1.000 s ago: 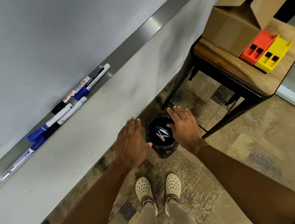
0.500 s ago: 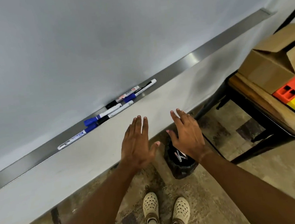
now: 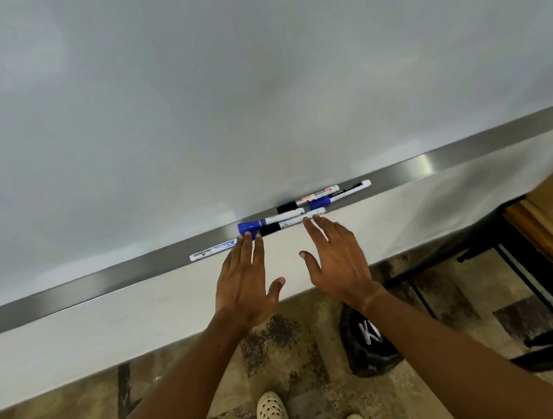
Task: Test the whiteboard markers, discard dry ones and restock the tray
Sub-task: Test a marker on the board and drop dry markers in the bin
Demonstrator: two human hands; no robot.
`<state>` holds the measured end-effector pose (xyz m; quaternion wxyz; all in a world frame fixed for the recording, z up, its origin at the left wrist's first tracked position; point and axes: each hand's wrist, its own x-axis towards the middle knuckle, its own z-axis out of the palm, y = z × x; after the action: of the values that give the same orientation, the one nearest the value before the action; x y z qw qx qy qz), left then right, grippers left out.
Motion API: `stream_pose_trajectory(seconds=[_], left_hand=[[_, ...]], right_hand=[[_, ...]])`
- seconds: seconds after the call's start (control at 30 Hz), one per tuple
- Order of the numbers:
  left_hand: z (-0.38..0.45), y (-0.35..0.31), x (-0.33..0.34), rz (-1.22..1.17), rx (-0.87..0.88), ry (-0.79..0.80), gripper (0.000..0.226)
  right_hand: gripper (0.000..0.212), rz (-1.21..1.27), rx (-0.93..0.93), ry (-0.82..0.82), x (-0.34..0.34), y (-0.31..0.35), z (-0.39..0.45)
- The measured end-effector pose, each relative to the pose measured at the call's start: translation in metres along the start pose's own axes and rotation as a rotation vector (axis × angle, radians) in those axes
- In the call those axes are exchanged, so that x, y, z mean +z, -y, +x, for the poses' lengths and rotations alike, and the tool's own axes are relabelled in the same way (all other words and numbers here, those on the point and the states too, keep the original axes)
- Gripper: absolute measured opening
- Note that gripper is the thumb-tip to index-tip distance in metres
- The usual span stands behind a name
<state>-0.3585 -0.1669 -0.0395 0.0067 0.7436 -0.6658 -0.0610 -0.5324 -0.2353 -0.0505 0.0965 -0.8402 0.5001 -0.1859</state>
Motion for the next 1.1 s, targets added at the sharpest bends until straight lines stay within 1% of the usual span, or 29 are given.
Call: stream_pose_trajectory(seconds=[0.2, 0.43, 0.63, 0.77, 0.9, 1.0, 1.1], left_hand=[[-0.005, 0.045, -0.010, -0.003, -0.034, 0.000, 0.088], [0.000, 0.079, -0.012, -0.015, -0.018, -0.014, 0.087], [0.001, 0.099, -0.008, -0.042, 0.012, -0.036, 0.086], [0.003, 0.106, -0.007, -0.050, 0.033, -0.043, 0.086], [0.003, 0.108, -0.006, -0.064, 0.049, -0.044, 0.085], [0.003, 0.109, -0.006, -0.078, 0.055, -0.044, 0.085], [0.003, 0.111, -0.007, -0.088, 0.076, -0.074, 0.082]], right_hand=[[0.056, -0.011, -0.048, 0.027, 0.016, 0.039, 0.025], [0.031, -0.065, -0.094, -0.001, 0.028, 0.068, 0.067], [0.020, -0.177, -0.023, 0.150, 0.028, 0.083, 0.087], [0.020, -0.236, 0.015, 0.232, 0.027, 0.088, 0.096], [0.021, -0.254, 0.013, 0.258, 0.029, 0.091, 0.101], [0.023, -0.229, -0.001, 0.245, 0.031, 0.092, 0.099], [0.024, -0.210, -0.041, 0.156, 0.028, 0.093, 0.095]])
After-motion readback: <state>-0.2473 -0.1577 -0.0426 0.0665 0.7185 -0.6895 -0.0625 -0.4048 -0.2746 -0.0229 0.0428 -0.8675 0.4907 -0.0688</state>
